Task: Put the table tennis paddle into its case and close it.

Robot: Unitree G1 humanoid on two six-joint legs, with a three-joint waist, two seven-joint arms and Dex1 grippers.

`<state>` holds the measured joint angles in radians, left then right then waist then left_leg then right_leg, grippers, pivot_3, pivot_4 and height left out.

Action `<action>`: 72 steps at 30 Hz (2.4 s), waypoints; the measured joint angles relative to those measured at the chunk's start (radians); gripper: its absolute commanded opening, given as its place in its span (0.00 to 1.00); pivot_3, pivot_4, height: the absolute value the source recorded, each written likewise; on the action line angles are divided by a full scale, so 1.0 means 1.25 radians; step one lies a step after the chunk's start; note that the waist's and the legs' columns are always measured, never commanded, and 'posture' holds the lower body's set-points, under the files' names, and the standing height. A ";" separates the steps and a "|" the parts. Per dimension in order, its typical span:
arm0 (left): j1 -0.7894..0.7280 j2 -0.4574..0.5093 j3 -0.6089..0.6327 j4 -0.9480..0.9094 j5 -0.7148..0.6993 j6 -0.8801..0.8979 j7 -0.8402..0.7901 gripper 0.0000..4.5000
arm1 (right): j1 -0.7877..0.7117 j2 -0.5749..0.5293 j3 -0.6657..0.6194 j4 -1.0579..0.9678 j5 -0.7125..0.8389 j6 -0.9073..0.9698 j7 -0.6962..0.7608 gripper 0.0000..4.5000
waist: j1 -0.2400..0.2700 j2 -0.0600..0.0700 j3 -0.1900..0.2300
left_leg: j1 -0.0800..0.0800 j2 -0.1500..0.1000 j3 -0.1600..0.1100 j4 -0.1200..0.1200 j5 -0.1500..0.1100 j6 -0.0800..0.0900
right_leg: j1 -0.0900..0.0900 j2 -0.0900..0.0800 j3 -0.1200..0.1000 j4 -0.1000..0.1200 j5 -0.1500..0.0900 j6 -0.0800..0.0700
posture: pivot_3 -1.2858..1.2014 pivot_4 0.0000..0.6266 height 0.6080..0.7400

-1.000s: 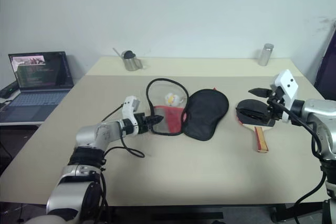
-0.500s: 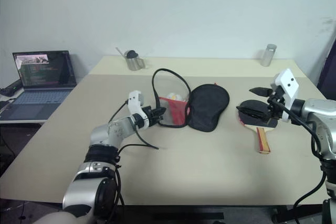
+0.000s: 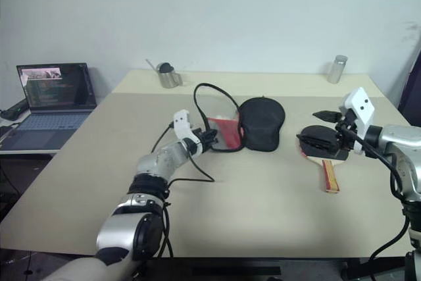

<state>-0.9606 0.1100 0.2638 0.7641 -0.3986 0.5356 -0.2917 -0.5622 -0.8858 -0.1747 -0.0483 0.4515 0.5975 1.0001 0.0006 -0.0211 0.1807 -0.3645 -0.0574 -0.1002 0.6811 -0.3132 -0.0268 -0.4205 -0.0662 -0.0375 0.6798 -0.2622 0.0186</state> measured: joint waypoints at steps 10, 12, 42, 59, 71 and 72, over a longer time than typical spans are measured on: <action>0.032 0.024 -0.048 -0.077 0.006 0.076 -0.036 0.07 | 0.049 -0.024 -0.020 -0.035 0.002 0.016 -0.016 1.00 | 0.000 0.000 0.000 | 0.000 0.000 0.000 0.000 0.000 0.000 | 0.000 0.000 0.000 0.000 0.000 0.000 | 0.52 0.24 1.00; 0.042 0.035 -0.048 -0.081 0.007 0.092 -0.036 0.18 | 0.059 -0.026 -0.028 -0.040 0.002 0.021 -0.023 1.00 | 0.000 0.000 0.000 | 0.000 0.000 0.000 0.000 0.000 0.000 | 0.000 0.000 0.000 0.000 0.000 0.000 | 0.52 0.24 1.00; 0.236 0.503 -0.227 -0.510 0.030 0.069 -0.568 0.99 | 0.091 0.399 -0.254 -0.175 -0.155 0.561 -0.756 1.00 | -0.001 0.003 -0.001 | 0.001 -0.002 0.001 -0.001 0.001 0.002 | 0.000 0.000 0.003 0.001 0.003 0.001 | 0.52 0.24 1.00; 0.225 0.511 -0.219 -0.605 -0.021 0.091 -0.599 0.99 | 0.027 0.461 -0.170 -0.042 -0.180 0.532 -0.799 1.00 | -0.029 0.001 -0.002 | 0.002 0.000 0.003 -0.001 0.001 0.003 | 0.000 0.002 0.006 0.001 0.003 0.001 | 0.52 0.24 1.00; 0.224 0.500 -0.183 -0.661 -0.092 0.132 -0.600 1.00 | -0.065 0.490 -0.070 0.145 -0.244 0.390 -0.807 0.43 | -0.045 -0.004 -0.006 | 0.010 0.006 0.017 -0.001 0.000 0.006 | 0.000 0.010 0.020 0.001 0.008 0.001 | 0.52 0.24 1.00; 0.224 0.507 -0.183 -0.670 -0.095 0.135 -0.608 1.00 | -0.065 0.495 -0.069 0.147 -0.246 0.385 -0.809 0.36 | -0.045 -0.004 -0.006 | 0.011 0.007 0.018 -0.001 0.000 0.006 | 0.000 0.010 0.021 0.000 0.009 0.000 | 0.52 0.24 1.00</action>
<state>-0.6801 0.7435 0.0349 -0.0732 -0.5170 0.7038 -1.0522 -0.6440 -0.2676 -0.2611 0.1355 0.1442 1.0788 -0.0109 -0.0558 -0.0266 0.1736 -0.3514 -0.0485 -0.0780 0.6794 -0.3135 -0.0195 -0.4199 -0.0537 -0.0119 0.6802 -0.2514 0.0191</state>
